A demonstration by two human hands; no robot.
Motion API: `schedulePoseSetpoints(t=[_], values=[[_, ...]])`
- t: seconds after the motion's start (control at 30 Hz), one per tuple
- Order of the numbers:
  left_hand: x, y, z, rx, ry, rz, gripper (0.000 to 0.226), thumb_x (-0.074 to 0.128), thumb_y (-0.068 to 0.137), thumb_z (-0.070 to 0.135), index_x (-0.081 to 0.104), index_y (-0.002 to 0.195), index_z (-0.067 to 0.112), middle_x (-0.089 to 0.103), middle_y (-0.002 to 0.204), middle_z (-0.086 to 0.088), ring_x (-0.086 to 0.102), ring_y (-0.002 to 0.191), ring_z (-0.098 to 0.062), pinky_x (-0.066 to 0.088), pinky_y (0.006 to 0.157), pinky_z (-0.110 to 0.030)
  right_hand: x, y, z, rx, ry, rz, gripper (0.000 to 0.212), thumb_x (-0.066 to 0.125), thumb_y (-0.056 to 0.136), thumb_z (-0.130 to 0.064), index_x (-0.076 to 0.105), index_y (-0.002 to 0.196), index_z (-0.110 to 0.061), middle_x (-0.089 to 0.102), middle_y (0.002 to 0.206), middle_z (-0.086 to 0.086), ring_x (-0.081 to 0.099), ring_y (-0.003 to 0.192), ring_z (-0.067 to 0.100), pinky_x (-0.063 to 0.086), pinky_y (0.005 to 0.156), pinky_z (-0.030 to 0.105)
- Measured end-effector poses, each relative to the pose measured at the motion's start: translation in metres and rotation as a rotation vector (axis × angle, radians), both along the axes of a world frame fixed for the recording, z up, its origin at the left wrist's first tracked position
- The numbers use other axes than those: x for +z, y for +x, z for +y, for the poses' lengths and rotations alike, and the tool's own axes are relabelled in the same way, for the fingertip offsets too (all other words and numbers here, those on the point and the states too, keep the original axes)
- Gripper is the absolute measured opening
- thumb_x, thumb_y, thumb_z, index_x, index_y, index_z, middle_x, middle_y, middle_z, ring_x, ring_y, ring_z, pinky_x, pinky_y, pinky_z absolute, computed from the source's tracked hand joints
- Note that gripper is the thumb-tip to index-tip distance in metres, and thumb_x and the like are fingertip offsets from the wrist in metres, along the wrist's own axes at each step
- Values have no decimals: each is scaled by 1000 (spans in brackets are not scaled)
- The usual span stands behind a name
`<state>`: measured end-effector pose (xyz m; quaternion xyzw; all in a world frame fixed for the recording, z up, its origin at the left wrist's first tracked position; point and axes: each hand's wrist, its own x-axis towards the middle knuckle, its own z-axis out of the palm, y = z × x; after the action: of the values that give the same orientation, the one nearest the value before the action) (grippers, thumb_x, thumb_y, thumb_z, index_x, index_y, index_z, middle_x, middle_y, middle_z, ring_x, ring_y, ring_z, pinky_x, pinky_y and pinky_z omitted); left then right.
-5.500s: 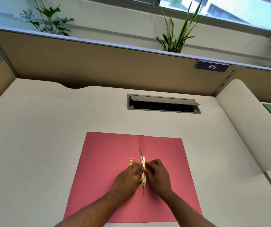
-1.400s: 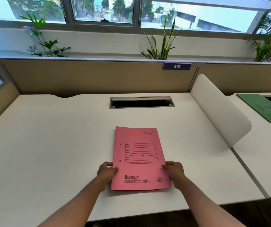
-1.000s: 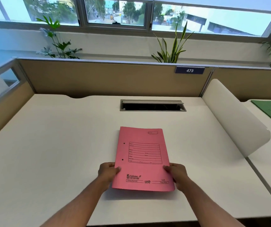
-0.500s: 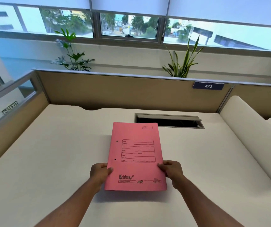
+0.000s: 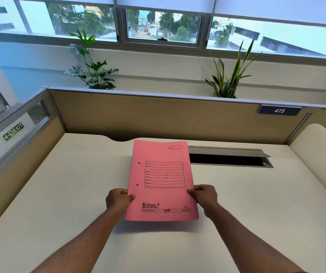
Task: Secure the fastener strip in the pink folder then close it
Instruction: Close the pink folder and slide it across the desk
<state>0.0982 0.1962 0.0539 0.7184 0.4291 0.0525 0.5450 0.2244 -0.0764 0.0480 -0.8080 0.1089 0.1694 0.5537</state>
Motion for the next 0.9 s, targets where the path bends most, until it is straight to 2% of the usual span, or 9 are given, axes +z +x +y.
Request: schedulePoseSetpoints(t=[0.27,0.4,0.47,0.6,0.73,0.9], values=[[-20,48,47,-7,57,52,7,80,81,16,75,83,12,75,86,-6,68,78,-24,58,74,-35,-10,44,54,41,-159,-18,9,83,83,-22,80,75,-19,80,79,-2,75,77,19,62,75,37],[-32,74,68,-20,77,79,9,81,80,18,74,82,12,74,85,-6,68,78,-26,56,72,-33,-19,66,73,59,-225,-9,17,83,83,-25,76,69,-16,77,74,-3,68,67,14,48,58,27],[-37,84,74,-31,93,86,10,81,80,18,74,81,12,75,85,-6,67,77,-25,55,72,-33,-23,72,80,57,-255,-5,21,84,82,-27,74,66,-17,77,73,-3,67,66,15,44,55,26],[-51,104,89,-70,186,106,13,81,79,20,74,85,11,75,88,-7,65,78,-27,48,70,-30,-36,86,95,48,-280,19,24,84,80,-31,72,64,-19,77,73,-4,68,66,16,44,56,26],[-66,119,97,-142,328,91,17,81,79,24,70,85,12,74,86,-7,65,78,-28,47,68,-30,-48,99,103,13,-344,-5,19,83,77,-39,76,75,-21,76,76,-9,70,74,15,49,63,28],[-68,118,93,-144,450,-26,20,84,76,21,68,82,10,67,81,-6,60,70,-22,43,63,-28,-49,102,108,-79,-417,-45,22,78,77,-45,73,79,-24,74,79,-10,69,78,19,51,71,30]])
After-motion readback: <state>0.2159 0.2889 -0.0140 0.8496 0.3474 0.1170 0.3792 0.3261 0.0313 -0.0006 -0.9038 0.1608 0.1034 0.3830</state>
